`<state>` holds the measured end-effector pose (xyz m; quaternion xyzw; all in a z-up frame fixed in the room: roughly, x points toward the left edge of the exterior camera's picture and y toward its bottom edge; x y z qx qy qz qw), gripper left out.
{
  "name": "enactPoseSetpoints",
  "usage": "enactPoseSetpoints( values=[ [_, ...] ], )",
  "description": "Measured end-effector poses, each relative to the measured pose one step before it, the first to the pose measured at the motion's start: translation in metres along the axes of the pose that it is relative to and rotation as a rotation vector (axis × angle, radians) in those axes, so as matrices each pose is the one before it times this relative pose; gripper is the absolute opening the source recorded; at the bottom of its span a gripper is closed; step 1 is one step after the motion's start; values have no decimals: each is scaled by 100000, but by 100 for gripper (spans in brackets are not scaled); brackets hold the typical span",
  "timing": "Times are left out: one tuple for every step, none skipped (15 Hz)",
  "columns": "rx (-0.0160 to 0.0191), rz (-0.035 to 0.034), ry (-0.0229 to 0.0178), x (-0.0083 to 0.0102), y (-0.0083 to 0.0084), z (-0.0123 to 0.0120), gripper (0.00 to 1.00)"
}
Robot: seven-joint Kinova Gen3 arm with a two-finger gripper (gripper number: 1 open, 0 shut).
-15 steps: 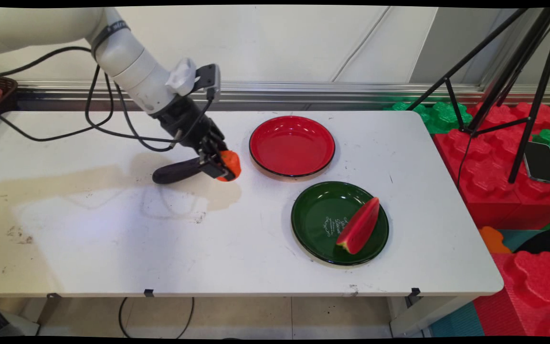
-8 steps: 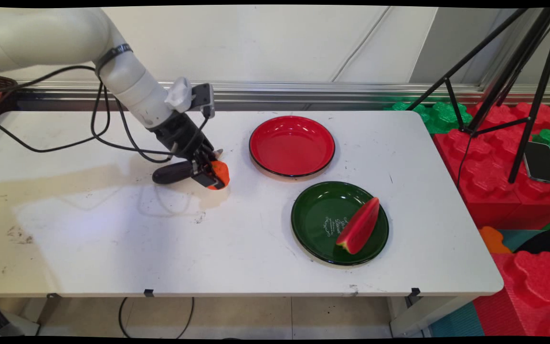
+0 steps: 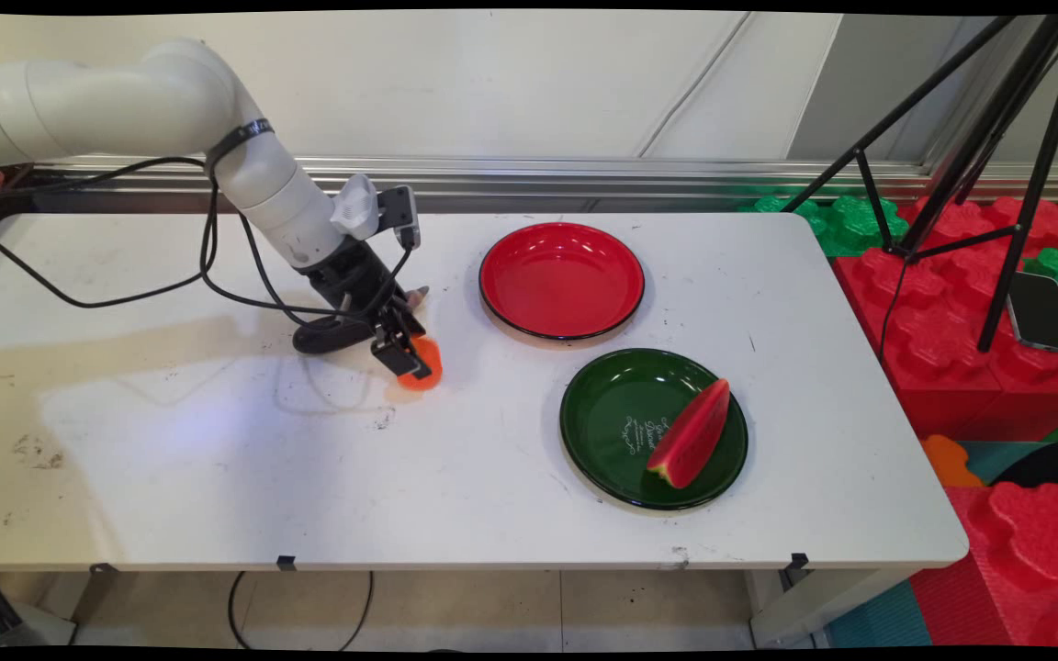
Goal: Place the picked object on the table
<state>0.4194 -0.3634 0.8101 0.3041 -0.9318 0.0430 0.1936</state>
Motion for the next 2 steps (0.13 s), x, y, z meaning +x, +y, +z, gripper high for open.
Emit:
enactPoseSetpoints(
  values=[
    [94, -450, -88, -150, -127, 175, 100],
    [166, -423, -47, -148, -147, 137, 100]
  ],
)
